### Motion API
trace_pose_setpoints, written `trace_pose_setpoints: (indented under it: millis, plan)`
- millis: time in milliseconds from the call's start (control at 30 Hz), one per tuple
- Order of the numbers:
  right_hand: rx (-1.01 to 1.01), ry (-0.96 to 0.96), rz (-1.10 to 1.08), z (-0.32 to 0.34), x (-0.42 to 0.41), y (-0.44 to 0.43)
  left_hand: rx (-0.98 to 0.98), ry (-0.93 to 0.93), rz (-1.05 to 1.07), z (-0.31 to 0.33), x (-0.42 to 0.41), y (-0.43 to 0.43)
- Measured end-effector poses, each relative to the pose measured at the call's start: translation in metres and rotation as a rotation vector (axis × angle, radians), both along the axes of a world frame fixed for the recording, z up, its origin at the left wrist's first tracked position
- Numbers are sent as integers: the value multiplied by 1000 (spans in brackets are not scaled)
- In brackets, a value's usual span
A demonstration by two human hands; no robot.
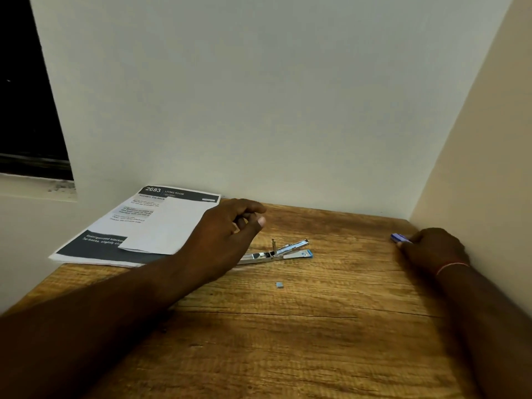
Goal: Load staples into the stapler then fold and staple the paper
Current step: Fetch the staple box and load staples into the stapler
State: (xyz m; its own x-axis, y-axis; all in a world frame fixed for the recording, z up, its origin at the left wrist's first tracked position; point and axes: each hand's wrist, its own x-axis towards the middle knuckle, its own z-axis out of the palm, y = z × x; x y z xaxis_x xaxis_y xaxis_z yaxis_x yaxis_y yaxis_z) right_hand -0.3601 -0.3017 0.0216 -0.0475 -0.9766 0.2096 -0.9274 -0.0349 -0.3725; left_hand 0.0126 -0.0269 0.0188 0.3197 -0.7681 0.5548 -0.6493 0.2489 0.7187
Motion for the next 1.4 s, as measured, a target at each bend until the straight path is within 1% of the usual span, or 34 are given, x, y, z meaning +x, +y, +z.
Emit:
trace_pose_setpoints:
  millis: [133,200,233,300,367,400,467,533,667,767,900,1200,1400]
  plan:
    - [-176,-314,368,9,45,38,-26,64,-3,5,-2,2]
    - [-295,-395,547,18,75,72,-49,103,-3,6,-4,3]
    - [-356,-411,635,22,89,90,-55,161,-14,7,-4,3]
    - [-462,-417,811,24,111,125,-51,347,-50,10,-7,2]
    - [-531,-432,979,22,126,152,-24,492,-84,11,-12,2]
    - [-553,-433,1047,21,132,161,-7,520,-102,10,-15,2]
    - [-584,-429,1137,18,138,170,36,516,-140,6,-21,4]
    - [-591,-428,1169,17,139,170,78,543,-179,3,-26,5]
    - [-599,-440,1177,15,137,164,147,794,-273,3,-31,4]
    - [-582,-430,1179,15,136,162,158,882,-297,5,-34,5]
    - [-583,-419,1187,16,135,161,188,902,-287,5,-36,7]
    - [-506,-401,1207,16,134,161,244,882,-334,9,-32,11]
    - [-363,-544,1158,13,130,152,197,830,-277,11,-25,8]
